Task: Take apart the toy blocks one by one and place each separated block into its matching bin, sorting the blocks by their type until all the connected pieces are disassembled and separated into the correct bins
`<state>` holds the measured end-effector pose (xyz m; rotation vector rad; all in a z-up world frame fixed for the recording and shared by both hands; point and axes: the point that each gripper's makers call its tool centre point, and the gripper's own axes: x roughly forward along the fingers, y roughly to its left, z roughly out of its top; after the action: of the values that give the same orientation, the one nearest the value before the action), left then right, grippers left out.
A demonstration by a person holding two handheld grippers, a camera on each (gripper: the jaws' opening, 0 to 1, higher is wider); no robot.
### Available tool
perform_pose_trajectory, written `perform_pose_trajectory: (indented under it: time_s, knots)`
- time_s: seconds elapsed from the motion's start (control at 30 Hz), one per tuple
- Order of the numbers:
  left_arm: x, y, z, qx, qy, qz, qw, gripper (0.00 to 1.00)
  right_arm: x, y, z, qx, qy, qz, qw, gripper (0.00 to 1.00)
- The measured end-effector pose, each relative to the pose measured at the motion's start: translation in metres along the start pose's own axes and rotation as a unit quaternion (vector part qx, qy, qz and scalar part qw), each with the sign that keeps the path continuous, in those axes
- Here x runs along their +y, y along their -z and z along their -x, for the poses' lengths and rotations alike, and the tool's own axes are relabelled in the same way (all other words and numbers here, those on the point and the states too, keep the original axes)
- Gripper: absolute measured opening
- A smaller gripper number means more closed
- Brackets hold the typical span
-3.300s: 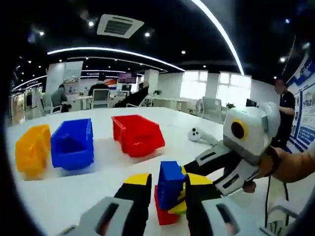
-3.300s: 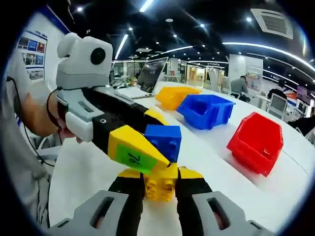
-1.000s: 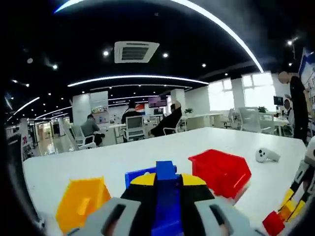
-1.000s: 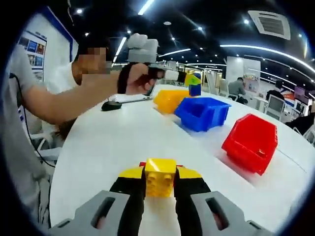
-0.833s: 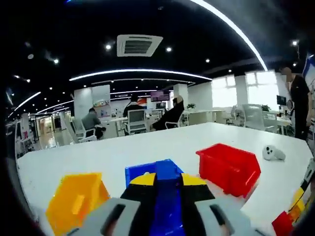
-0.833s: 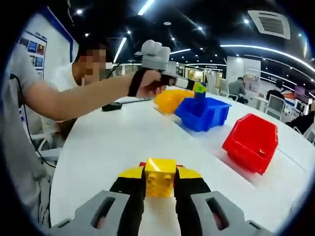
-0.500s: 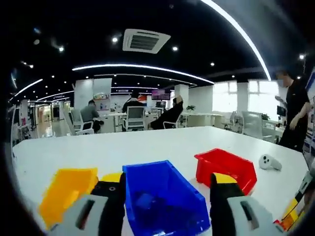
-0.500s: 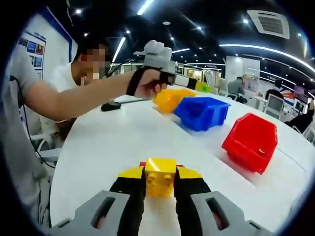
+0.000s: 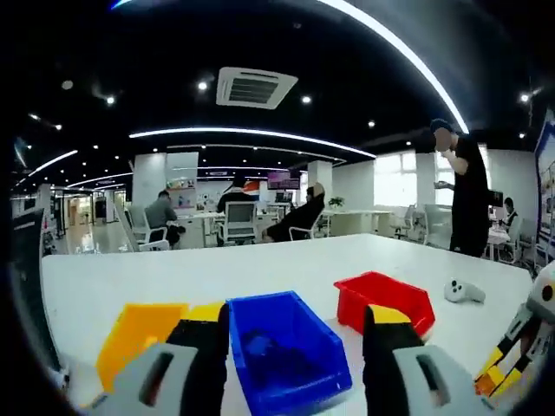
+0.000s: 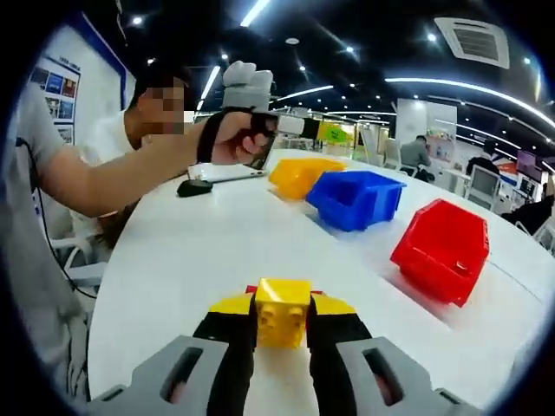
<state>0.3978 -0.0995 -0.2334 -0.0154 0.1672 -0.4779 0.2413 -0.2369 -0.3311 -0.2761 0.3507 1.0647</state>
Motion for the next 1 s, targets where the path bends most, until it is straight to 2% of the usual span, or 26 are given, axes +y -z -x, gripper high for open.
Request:
perform_pose_trajectory:
  time_s: [0.03,0.07,0.13,0.23,0.3,0.37,0.4,0.47,0.53,0.57,0.6,0.63,0.7,0.8,0.9,1.0]
  knots:
    - [-0.017,0.01,0.008,0.003,0.025,0.017,0.9995,0.5,0.0,0.0,0.0,-0.001,0.001,0.0,1.0,0.24]
    - [-0.035,0.021,0.017,0.01,0.051,0.027,0.9983,0.5,0.0,0.0,0.0,-0.003,0.001,-0.002,1.0,0.24]
    - [-0.068,0.048,0.034,0.033,0.081,0.021,0.996,0.54,0.0,0.0,0.0,-0.007,0.001,-0.005,1.0,0.24]
    - [-0.116,0.087,0.063,0.093,0.126,-0.01,0.9877,0.6,-0.001,0.0,0.0,-0.007,0.002,-0.009,0.9999,0.24]
    - [-0.145,0.111,0.079,0.133,0.153,-0.036,0.9785,0.6,-0.001,0.0,0.0,-0.008,0.005,-0.011,0.9999,0.24]
    - [-0.165,0.132,0.087,0.16,0.16,-0.072,0.9714,0.6,-0.001,0.0,0.0,-0.009,0.007,-0.012,0.9999,0.24]
    - [-0.174,0.145,0.089,0.18,0.162,-0.106,0.9645,0.6,-0.001,0.0,0.0,-0.01,0.006,-0.014,0.9998,0.24]
    - [-0.182,0.154,0.086,0.177,0.159,-0.133,0.9622,0.59,-0.003,-0.001,0.0,-0.013,0.004,-0.035,0.9993,0.24]
    - [-0.186,0.161,0.08,0.182,0.153,-0.128,0.9628,0.53,-0.003,-0.001,0.001,-0.018,-0.003,-0.062,0.9979,0.24]
    - [-0.19,0.159,0.078,0.172,0.159,-0.11,0.9659,0.49,-0.002,-0.001,0.001,-0.02,-0.007,-0.068,0.9975,0.24]
    - [-0.189,0.159,0.077,0.175,0.157,-0.098,0.9669,0.44,-0.002,-0.001,0.002,-0.021,-0.011,-0.075,0.9969,0.24]
    - [-0.187,0.159,0.076,0.175,0.153,-0.096,0.9678,0.37,-0.002,-0.001,0.003,-0.022,-0.014,-0.077,0.9967,0.24]
    - [-0.177,0.152,0.071,0.162,0.132,-0.083,0.9743,0.25,-0.002,0.0,0.006,-0.022,-0.019,-0.08,0.9964,0.24]
    - [-0.171,0.144,0.071,0.15,0.142,-0.064,0.9763,0.24,-0.002,0.002,0.009,-0.021,-0.022,-0.076,0.9967,0.24]
    - [-0.173,0.143,0.07,0.143,0.159,-0.098,0.9719,0.2,0.001,0.004,0.008,-0.015,-0.035,-0.058,0.9976,0.23]
    - [-0.176,0.143,0.07,0.131,0.181,-0.187,0.9566,0.19,0.004,0.002,0.007,-0.011,-0.041,-0.043,0.9982,0.23]
